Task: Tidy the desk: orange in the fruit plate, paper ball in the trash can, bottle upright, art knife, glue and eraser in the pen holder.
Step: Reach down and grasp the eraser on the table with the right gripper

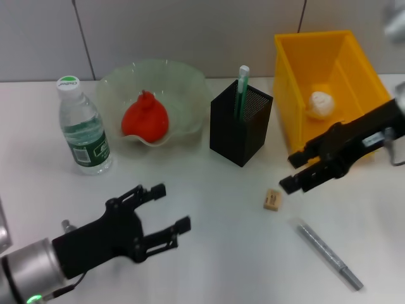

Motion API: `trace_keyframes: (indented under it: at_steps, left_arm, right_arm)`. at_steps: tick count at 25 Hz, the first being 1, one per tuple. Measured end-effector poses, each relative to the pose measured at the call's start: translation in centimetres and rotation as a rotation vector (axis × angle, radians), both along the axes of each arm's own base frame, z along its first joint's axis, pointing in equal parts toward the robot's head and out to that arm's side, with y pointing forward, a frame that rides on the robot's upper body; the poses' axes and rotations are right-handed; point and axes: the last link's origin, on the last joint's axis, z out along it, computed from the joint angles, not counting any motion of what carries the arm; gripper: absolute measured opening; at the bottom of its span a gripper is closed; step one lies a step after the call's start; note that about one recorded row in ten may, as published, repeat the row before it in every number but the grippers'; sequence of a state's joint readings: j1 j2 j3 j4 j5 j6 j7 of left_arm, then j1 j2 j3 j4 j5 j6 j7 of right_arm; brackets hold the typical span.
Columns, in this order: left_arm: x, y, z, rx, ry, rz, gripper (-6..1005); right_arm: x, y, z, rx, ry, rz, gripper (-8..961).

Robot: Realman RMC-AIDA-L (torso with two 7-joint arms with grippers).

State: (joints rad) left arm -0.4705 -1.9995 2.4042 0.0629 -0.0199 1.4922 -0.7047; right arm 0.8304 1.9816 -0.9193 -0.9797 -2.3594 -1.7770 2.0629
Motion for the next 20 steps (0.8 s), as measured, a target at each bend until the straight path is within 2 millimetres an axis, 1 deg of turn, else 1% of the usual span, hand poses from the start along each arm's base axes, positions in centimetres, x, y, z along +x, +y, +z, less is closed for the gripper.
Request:
trace_keyframes:
  at_steps: [5,9,13,20]
  left_arm:
    - [-1.0,-1.3,1.0,-0.082,0.02,-0.033,847]
    - [-1.8,-1.6,1.5,-0.121,0.065,-0.038,847]
    - [-2.6,-1.3,2.0,-0.125,0.122,-0.027,847]
    - [-2.9,-1.3,2.3,-0.095,0.156,-0.058,847]
  right_arm:
    - [-1.5,0.7,-3.2,-0.023,-0.196,0.082,713]
    - [-2.0,1.2,-5.0,-0.004,-0.318,0.146,712]
    - [-2.4,1.7,-6.2,0.025,-0.374,0.182,711]
    - [-2.1,1.9,-7.3,0.028,-0.4,0.184,712]
